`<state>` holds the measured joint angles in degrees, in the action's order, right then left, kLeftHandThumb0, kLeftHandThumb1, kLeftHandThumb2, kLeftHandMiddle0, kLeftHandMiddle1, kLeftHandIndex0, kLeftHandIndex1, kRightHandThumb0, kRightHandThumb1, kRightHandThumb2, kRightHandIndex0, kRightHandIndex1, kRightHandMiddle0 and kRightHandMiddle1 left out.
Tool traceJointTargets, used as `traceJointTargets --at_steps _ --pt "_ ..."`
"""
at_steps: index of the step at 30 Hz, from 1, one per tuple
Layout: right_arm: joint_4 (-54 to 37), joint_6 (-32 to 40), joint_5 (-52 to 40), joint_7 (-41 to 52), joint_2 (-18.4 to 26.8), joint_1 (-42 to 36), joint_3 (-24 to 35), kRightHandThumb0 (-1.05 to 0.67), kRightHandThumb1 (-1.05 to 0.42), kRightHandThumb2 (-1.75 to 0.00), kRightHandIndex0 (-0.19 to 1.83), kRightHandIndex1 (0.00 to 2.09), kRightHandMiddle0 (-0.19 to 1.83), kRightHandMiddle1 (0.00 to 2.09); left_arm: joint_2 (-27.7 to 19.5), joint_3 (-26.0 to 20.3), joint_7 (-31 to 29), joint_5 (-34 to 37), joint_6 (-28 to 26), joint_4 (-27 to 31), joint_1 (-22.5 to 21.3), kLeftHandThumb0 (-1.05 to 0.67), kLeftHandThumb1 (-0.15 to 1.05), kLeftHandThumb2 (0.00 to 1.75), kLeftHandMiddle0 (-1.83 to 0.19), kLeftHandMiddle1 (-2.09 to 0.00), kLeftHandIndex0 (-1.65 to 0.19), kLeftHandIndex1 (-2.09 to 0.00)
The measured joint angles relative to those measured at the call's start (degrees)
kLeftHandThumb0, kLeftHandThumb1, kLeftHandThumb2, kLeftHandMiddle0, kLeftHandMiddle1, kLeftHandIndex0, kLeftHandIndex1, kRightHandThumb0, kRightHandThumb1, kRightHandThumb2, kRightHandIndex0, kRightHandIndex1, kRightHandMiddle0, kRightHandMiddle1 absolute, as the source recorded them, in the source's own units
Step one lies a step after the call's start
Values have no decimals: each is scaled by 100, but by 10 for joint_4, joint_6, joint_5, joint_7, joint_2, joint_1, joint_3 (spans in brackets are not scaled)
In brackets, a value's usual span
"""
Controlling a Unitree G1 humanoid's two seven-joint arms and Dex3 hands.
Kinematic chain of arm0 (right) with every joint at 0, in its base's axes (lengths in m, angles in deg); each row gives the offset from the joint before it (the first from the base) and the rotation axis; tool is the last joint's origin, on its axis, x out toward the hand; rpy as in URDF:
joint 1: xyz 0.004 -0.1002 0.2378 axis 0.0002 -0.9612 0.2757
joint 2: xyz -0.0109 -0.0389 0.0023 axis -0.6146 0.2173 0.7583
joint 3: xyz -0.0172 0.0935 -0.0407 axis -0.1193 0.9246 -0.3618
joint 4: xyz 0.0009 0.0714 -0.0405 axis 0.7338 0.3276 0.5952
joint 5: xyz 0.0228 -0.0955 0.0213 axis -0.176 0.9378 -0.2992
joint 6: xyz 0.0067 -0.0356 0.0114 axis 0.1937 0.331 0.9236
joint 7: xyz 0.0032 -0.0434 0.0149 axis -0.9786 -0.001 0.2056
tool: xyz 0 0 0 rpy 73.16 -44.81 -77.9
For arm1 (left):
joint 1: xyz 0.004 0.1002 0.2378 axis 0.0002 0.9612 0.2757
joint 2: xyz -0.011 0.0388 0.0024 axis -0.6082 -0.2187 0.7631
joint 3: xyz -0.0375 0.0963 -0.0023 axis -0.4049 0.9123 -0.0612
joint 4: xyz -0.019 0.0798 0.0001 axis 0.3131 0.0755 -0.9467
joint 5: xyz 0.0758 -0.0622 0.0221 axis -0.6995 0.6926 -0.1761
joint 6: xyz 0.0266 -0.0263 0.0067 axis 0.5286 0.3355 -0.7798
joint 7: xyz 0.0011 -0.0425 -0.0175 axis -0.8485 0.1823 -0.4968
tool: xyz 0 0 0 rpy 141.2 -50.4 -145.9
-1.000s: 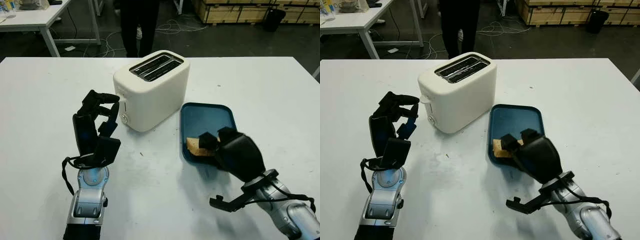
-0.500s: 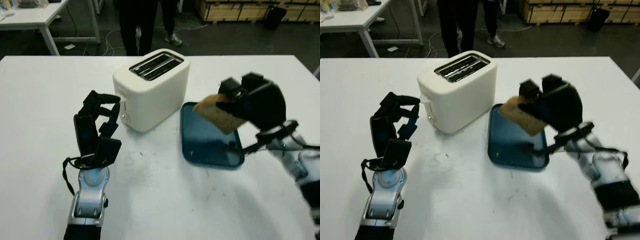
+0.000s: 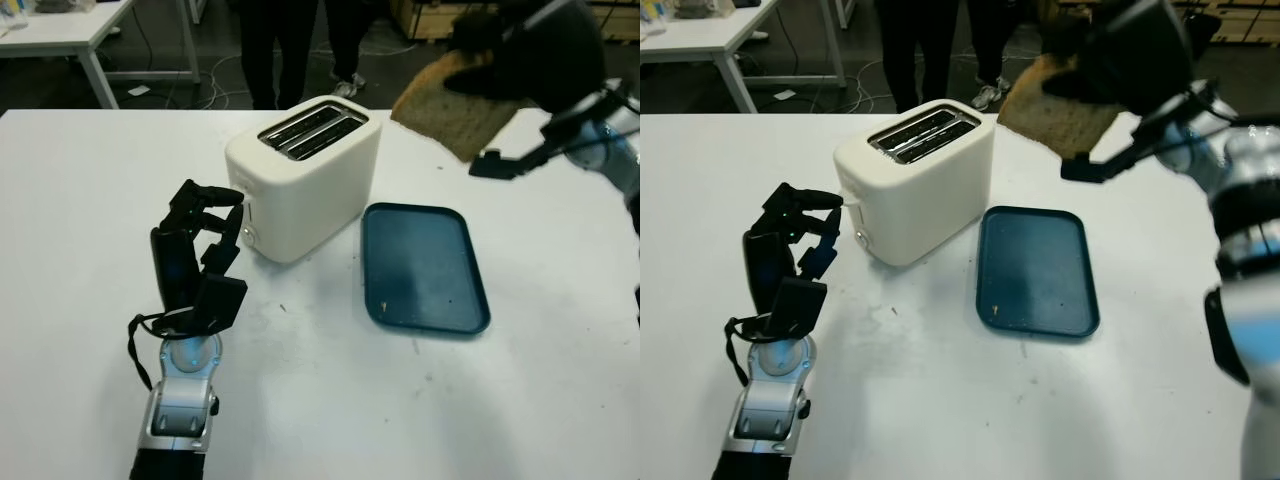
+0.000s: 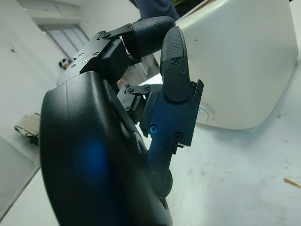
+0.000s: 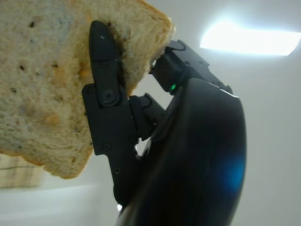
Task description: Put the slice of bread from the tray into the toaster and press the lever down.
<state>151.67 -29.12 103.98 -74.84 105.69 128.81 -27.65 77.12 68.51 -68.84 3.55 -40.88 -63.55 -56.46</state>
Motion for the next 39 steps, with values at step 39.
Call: traceJointTargets --at_steps 39 --pt "123 27 122 -128 -189 194 -296 -61 -92 -57 111 175 87 174 10 -5 28 -6 -1 12 18 -46 92 35 -63 -156 -61 -123"
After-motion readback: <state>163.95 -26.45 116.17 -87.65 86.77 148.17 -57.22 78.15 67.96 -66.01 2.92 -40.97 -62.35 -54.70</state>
